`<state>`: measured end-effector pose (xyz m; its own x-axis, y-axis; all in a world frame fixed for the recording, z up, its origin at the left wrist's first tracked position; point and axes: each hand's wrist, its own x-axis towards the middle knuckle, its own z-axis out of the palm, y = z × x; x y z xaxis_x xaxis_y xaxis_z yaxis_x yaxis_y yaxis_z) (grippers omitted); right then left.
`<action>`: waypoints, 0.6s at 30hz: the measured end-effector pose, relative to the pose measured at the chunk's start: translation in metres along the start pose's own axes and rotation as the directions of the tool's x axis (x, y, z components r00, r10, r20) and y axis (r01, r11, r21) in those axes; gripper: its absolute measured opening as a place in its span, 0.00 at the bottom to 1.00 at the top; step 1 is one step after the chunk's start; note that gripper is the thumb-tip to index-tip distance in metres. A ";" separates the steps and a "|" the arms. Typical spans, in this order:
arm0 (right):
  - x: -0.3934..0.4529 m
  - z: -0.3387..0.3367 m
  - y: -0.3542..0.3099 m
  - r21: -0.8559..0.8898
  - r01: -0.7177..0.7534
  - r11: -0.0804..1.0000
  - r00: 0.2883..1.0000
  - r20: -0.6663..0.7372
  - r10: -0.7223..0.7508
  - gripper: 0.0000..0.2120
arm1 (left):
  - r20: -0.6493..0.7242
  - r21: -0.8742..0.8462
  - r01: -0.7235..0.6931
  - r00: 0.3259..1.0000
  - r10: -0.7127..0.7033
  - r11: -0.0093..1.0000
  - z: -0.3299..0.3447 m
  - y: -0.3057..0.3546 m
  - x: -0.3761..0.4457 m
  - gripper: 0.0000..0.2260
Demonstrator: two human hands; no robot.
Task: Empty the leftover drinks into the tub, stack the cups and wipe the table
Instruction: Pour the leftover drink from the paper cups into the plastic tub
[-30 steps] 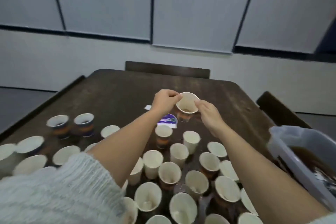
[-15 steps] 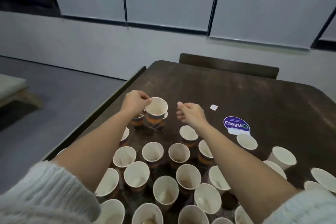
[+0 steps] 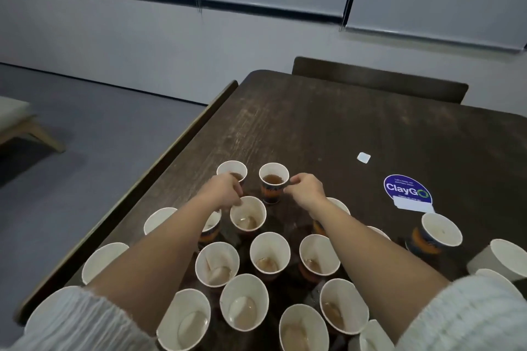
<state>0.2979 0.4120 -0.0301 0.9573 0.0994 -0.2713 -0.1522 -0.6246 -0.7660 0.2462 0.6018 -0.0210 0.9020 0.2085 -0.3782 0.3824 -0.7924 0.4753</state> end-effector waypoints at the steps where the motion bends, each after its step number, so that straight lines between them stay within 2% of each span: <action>1: 0.003 0.004 0.001 -0.008 -0.017 1.000 1.000 0.013 0.017 0.13 | -0.003 0.011 0.004 1.000 -0.004 1.000 -0.002 -0.003 0.005 0.07; 3: 0.010 0.013 0.002 -0.013 -0.036 0.999 0.999 0.037 0.037 0.18 | -0.101 -0.024 0.032 0.994 -0.034 0.999 -0.009 -0.011 0.015 0.11; 5: 0.019 0.021 0.005 0.015 -0.052 0.999 0.998 0.042 0.051 0.22 | -0.233 -0.147 0.065 0.968 -0.099 0.987 -0.016 -0.019 0.027 0.10; 7: 0.026 0.029 0.010 0.059 -0.071 0.996 0.997 0.042 0.068 0.27 | -0.289 -0.277 0.080 0.944 -0.162 0.958 -0.018 -0.026 0.037 0.12; 9: 0.034 0.038 0.016 0.099 -0.095 0.991 0.994 0.061 0.089 0.30 | -0.205 -0.344 0.112 0.960 -0.190 0.932 -0.016 -0.037 0.051 0.21; 11: 0.042 0.045 0.021 0.115 -0.102 0.988 0.993 0.073 0.094 0.32 | -0.020 -0.393 0.143 0.986 -0.164 0.909 -0.012 -0.047 0.059 0.34; 13: 0.049 0.049 0.025 0.136 -0.093 0.986 0.994 0.067 0.084 0.33 | 0.095 -0.386 0.134 0.990 -0.106 0.913 -0.006 -0.056 0.071 0.45; 14: 0.052 0.052 0.026 0.146 -0.083 0.986 0.995 0.064 0.075 0.34 | 0.123 -0.379 0.104 0.991 -0.061 0.920 -0.002 -0.059 0.077 0.47; 17: 0.063 0.060 0.030 0.183 -0.056 0.982 0.997 0.056 0.047 0.37 | 0.144 -0.418 0.001 0.987 0.066 0.908 0.000 -0.056 0.082 0.33; 18: 0.064 0.060 0.030 0.201 -0.049 0.978 0.998 0.054 0.039 0.38 | 0.149 -0.438 -0.011 0.985 0.084 0.899 -0.001 -0.055 0.083 0.32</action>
<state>0.3395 0.4460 -0.1058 0.9362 0.1167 -0.3315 -0.2448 -0.4601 -0.8534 0.3006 0.6631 -0.0777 0.8910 0.0532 -0.4509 0.4221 -0.4630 0.7794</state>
